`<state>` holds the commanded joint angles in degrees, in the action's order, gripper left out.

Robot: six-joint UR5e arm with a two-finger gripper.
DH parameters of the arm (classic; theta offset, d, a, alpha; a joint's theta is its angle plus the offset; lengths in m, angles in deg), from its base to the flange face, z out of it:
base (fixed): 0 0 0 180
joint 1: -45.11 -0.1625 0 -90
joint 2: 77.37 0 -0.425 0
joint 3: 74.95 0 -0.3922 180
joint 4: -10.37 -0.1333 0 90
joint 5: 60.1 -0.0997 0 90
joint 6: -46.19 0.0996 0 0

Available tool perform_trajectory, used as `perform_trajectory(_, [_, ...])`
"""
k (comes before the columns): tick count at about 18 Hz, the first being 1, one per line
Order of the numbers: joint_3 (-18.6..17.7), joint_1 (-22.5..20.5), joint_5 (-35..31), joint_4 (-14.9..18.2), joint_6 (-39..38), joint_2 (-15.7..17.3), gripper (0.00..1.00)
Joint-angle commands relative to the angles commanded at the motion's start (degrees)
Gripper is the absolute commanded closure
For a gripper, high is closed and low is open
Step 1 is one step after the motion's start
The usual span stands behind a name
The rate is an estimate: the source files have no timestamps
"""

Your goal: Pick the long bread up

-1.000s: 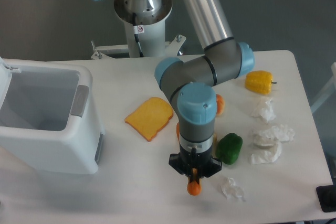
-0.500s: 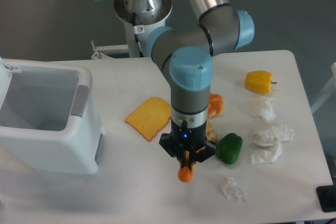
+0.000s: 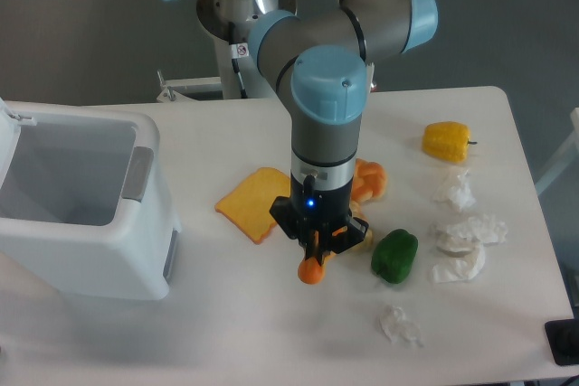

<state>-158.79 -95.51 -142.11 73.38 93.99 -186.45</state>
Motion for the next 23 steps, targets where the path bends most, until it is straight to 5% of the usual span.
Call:
perform_trajectory(4, [-1.76,-1.76,2.03,1.58,5.46,2.02,0.80])
perform_trajectory(23, [-1.85,-2.29,3.61,1.59,5.46,2.64,0.80])
